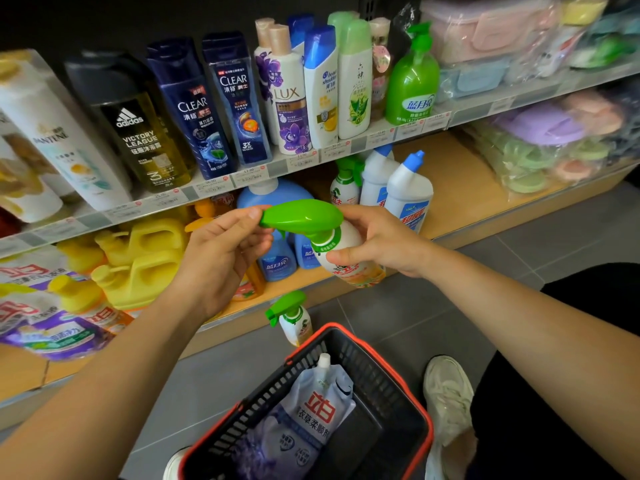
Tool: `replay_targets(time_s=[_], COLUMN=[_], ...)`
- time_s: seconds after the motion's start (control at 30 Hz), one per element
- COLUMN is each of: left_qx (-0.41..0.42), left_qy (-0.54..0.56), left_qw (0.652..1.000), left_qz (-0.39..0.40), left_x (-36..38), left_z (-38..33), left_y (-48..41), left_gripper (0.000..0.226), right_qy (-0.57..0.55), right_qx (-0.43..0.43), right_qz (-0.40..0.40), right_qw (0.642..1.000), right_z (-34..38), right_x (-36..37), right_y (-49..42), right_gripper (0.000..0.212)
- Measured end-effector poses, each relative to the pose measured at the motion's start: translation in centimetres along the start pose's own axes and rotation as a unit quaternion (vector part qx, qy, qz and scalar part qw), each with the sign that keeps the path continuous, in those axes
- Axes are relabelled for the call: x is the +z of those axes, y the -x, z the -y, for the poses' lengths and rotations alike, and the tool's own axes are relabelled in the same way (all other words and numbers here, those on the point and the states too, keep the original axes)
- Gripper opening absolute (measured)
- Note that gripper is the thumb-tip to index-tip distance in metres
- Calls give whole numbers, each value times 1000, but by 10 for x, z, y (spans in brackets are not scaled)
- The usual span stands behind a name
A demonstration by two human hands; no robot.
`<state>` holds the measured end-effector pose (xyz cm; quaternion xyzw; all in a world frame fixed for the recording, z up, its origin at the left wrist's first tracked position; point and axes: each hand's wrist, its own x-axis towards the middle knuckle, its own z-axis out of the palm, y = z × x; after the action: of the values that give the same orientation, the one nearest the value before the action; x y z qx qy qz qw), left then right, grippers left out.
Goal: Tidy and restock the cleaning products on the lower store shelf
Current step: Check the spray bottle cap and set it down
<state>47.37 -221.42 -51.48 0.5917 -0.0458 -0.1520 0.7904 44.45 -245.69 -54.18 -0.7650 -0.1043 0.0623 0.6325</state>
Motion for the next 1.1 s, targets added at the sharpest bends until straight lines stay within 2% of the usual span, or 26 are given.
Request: replay_targets(time_s=[0.23,0.37,0.53,0.6,0.73,0.8,0.87,0.93,1.1], left_qx=[94,128,198,232,351,390,393,377,356], left_qy=[-58,-83,-223,-288,-454,-484,-481,-467,-440], left_qw=[994,988,954,929,816,780,780,797,821], left_qz=[-9,-11,-17,-26,-64,-74,-75,-76,-75], left_x=[0,-6,-13,-16,-22,-24,-24,-22,-21], left_z=[2,-1,-6,-9,-11,-10,-9,-10,-12], left_y=[-3,-2,0,0,6,8,9,11,12], left_gripper=[36,33,33,31,30,29,31,33,36], right_qy=[-102,-152,-151,-152,-137,-134,-137,-145,-181], right_qx=[38,65,106,120,142,147,154,161,153], right_qz=[20,27,55,59,60,61,58,56,66], right_qw=[994,986,981,979,979,978,977,975,969], right_z=[-3,-3,0,2,7,8,8,8,6], right_x=[4,7,14,18,21,21,21,22,20], right_y=[2,3,4,5,7,8,8,8,8], right_gripper=[47,43,40,38,45,47,52,54,33])
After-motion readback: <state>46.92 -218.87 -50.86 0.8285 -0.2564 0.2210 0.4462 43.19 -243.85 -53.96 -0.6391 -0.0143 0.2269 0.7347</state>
